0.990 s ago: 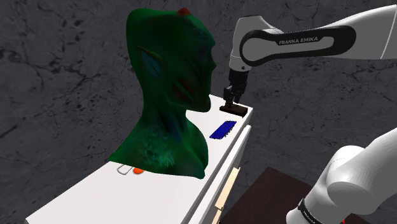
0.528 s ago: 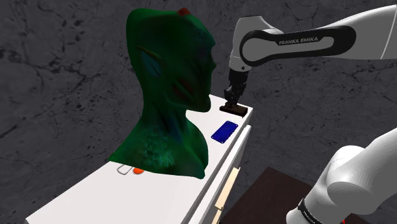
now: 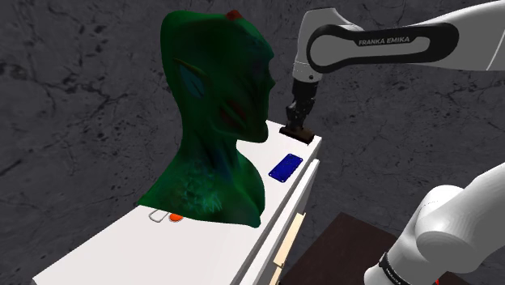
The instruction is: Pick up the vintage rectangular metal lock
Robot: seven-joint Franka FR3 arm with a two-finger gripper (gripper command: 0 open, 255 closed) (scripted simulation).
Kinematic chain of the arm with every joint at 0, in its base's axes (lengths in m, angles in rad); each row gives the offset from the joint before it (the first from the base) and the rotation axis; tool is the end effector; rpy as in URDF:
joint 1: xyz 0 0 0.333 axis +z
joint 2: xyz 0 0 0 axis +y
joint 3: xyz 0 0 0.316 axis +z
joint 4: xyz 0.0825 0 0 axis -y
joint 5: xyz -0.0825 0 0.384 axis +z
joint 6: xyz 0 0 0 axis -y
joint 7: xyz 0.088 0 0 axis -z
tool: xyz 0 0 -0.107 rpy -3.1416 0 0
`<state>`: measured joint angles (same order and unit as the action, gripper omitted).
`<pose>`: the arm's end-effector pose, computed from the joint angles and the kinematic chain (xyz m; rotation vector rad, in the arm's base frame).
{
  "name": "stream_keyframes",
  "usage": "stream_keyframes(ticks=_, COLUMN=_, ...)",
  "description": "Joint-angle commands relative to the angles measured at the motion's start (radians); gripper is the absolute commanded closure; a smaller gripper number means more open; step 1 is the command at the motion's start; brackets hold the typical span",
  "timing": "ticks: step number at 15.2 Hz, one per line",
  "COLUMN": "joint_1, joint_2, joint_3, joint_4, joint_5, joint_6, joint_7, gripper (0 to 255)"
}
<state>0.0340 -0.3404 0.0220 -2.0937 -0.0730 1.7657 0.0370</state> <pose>0.4538 0.0201 0.5642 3.0627 0.0482 0.0243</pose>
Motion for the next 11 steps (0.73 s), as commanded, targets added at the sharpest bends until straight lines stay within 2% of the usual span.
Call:
stream_keyframes(ticks=1, joint_1=0.0, joint_2=-0.001, joint_3=0.0, joint_4=0.026, joint_5=0.0, joint_6=-0.027, joint_7=-0.002, gripper=255)
stream_keyframes(ticks=9, joint_1=0.0, joint_2=0.013, joint_3=0.001, joint_4=0.147, joint_5=0.001, joint_6=-0.133, joint_7=-0.009, gripper=255)
stream_keyframes(ticks=11, joint_1=0.0, joint_2=0.014, joint_3=0.001, joint_4=0.149, joint_5=0.001, joint_6=-0.136, joint_7=-0.009, gripper=255)
